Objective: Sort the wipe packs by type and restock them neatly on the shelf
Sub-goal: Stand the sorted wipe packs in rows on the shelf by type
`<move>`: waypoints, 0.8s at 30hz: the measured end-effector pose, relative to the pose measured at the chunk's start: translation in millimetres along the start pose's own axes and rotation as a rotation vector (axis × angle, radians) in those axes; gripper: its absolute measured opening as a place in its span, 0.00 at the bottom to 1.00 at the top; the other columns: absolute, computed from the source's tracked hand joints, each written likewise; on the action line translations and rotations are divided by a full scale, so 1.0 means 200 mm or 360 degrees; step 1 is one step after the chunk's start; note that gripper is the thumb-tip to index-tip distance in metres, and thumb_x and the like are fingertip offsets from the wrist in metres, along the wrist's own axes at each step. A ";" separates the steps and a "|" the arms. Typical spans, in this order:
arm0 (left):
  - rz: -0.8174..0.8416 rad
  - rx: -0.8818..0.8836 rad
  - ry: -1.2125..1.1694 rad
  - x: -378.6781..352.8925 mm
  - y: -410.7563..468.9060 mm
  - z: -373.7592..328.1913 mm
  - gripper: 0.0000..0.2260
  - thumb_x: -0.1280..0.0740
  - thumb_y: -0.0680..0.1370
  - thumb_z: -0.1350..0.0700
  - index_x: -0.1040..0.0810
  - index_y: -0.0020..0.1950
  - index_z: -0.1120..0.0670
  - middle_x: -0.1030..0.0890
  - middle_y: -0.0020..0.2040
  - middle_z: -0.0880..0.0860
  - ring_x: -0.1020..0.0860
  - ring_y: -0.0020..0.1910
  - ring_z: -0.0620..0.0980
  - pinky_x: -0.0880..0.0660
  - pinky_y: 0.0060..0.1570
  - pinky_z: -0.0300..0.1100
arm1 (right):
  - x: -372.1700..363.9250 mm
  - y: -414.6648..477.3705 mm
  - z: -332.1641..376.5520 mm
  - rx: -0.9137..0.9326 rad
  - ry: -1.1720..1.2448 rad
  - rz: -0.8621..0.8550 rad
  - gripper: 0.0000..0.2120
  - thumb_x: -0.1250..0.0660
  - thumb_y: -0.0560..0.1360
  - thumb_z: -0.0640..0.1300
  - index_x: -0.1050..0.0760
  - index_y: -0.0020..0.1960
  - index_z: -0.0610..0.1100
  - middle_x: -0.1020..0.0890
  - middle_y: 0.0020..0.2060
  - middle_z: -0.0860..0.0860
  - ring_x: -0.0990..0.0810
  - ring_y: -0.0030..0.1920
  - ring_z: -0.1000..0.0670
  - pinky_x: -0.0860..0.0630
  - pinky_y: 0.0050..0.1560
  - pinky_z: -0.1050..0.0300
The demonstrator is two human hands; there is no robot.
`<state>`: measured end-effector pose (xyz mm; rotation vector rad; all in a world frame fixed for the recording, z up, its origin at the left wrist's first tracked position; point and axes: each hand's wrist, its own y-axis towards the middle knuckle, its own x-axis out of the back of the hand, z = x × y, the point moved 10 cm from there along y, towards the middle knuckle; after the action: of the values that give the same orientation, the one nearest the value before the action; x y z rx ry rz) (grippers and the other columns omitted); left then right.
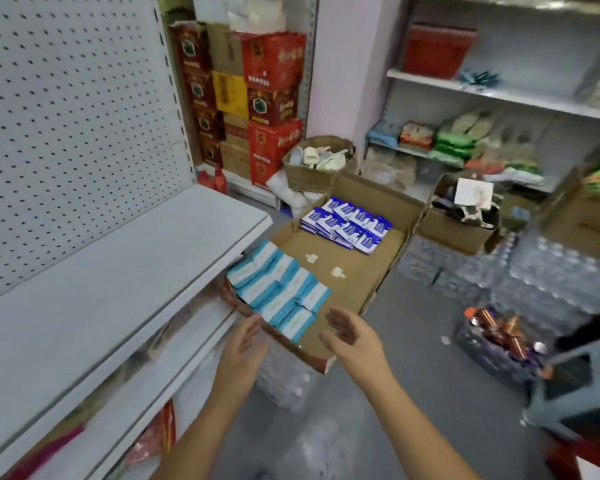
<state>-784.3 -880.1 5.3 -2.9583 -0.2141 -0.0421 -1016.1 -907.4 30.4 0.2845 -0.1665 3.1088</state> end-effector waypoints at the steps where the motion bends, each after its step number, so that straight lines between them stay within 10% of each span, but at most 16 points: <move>1: 0.0020 0.0023 -0.0015 -0.08 0.05 0.03 0.23 0.30 0.67 0.42 0.25 0.62 0.38 0.22 0.65 0.43 0.25 0.65 0.41 0.29 0.67 0.44 | 0.06 0.05 -0.04 -0.0010 -0.0010 -0.0023 0.20 0.26 0.73 0.36 0.24 0.63 0.46 0.18 0.59 0.50 0.20 0.60 0.53 0.23 0.61 0.56; 8: 0.0017 0.0158 -0.0061 -0.36 0.47 0.28 0.17 0.30 0.79 0.58 0.25 0.63 0.40 0.22 0.64 0.41 0.26 0.66 0.41 0.28 0.61 0.39 | 0.17 0.48 -0.26 -0.0145 -0.0071 0.0043 0.19 0.24 0.72 0.38 0.23 0.60 0.49 0.17 0.57 0.51 0.19 0.60 0.51 0.22 0.59 0.54; 24: -0.0253 0.0707 0.0653 -0.59 1.12 0.97 0.20 0.28 0.77 0.58 0.24 0.68 0.58 0.21 0.64 0.56 0.23 0.64 0.55 0.27 0.66 0.49 | 0.00 1.46 -0.88 -0.0420 -0.0957 0.0836 0.19 0.28 0.75 0.49 0.24 0.64 0.50 0.20 0.55 0.58 0.21 0.57 0.57 0.26 0.63 0.56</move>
<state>-865.9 -1080.6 -229.5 -2.4198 -0.3467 -0.5406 -1055.5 -1178.6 -172.9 1.3515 -0.7585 3.3021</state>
